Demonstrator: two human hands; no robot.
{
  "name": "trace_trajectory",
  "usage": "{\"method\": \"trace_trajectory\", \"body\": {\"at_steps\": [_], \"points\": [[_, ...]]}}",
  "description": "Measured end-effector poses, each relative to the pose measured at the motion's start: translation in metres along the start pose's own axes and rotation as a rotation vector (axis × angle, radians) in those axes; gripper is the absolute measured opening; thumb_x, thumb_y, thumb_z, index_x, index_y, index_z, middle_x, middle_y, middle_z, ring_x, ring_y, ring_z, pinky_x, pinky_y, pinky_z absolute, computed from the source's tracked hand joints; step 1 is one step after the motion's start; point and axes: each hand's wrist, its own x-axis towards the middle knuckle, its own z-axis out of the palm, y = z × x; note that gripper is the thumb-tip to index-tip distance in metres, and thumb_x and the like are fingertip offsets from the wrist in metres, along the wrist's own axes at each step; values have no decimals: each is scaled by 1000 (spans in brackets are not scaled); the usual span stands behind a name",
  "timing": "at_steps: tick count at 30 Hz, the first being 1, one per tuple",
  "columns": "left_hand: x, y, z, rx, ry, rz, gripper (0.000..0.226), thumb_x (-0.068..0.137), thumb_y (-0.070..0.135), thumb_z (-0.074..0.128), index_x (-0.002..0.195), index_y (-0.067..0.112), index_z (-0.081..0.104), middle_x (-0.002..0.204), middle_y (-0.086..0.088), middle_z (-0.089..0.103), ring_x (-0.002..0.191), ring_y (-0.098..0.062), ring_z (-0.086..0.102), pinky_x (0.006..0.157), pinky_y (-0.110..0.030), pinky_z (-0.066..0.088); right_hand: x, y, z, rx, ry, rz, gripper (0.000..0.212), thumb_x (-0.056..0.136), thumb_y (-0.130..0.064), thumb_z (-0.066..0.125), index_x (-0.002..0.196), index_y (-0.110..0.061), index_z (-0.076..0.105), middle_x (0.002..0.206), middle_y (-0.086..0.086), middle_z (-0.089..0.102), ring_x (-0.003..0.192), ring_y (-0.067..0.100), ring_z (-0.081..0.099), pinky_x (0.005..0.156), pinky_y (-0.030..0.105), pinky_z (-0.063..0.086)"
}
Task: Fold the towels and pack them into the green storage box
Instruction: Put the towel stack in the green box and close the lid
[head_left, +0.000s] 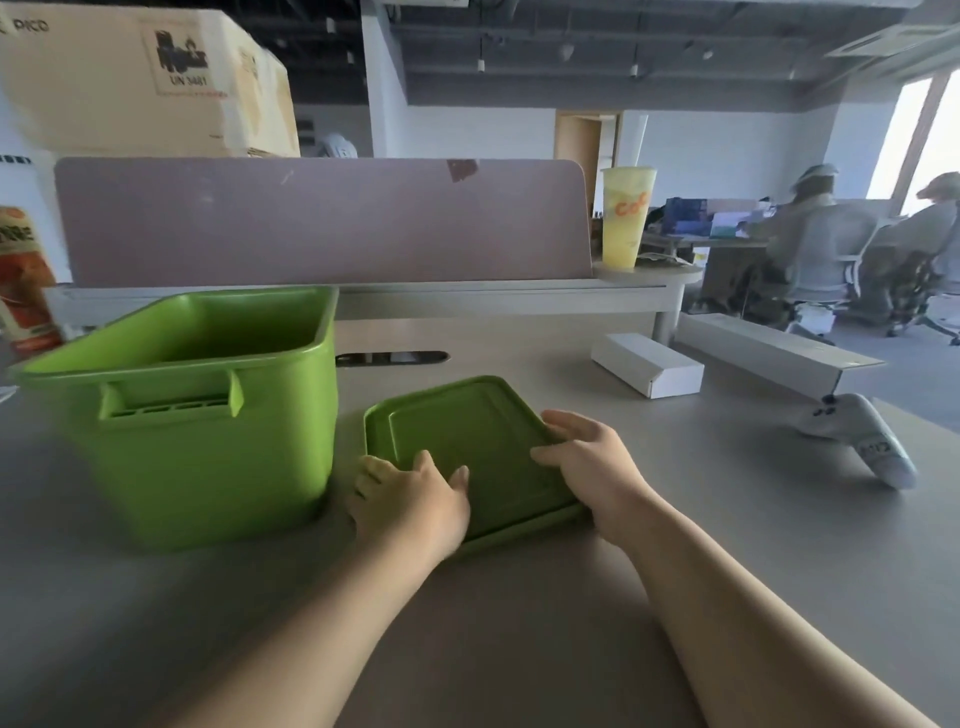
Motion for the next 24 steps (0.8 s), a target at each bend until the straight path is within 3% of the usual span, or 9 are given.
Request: {"method": "trace_trajectory", "body": {"at_steps": [2,4,8,11,15,19,22,24], "points": [[5,-3,-1,-84,47,38,59,95,56,30,143,22,36,149,-22,30,135,-41,32,110,-49,28,-2,-6,1,227,-36,61,59,85,7,57,139,-15,46,127,4,60,92,21,68,71,29,57],[12,-6,0,-170,92,85,59,93,55,34,143,23,39,145,-14,39,131,-39,39,107,-48,35,-4,-8,3,347,-43,141,60,86,7,55,141,-11,41,125,12,61,86,24,69,64,27,56],[19,-11,1,-307,142,161,55,94,50,40,140,19,45,141,-13,47,130,-35,43,106,-46,37,-9,-12,6,360,-72,199,34,85,8,46,114,4,63,106,23,71,93,36,70,75,32,57],[16,-12,1,-355,178,202,53,95,49,37,140,22,45,142,-13,46,131,-38,40,106,-50,35,-18,-18,6,335,-48,85,37,81,14,42,103,0,68,102,25,71,81,35,69,70,32,58],[2,-1,-13,-385,183,259,53,99,47,28,146,23,35,152,-13,33,138,-40,28,111,-55,25,-37,-27,13,340,21,-153,44,74,17,46,96,-11,71,96,20,74,92,41,69,85,51,56],[-31,22,-63,-827,93,419,56,95,60,29,126,24,57,112,2,64,103,-17,58,93,-32,43,-57,-39,28,230,84,-498,56,73,21,46,108,-18,68,95,6,74,94,26,68,82,37,57],[-47,29,-115,-1343,-119,427,69,84,76,26,101,26,70,93,3,74,97,-20,68,93,-44,51,-69,-48,37,48,136,-716,58,78,17,50,111,-28,66,94,-12,73,87,8,67,78,23,55],[-48,17,-151,-1663,-180,419,72,85,76,24,102,20,66,81,-9,70,90,-32,68,88,-56,52,-74,-55,42,-71,193,-846,56,80,14,53,115,-28,66,93,-18,72,82,0,64,75,16,51]]}}
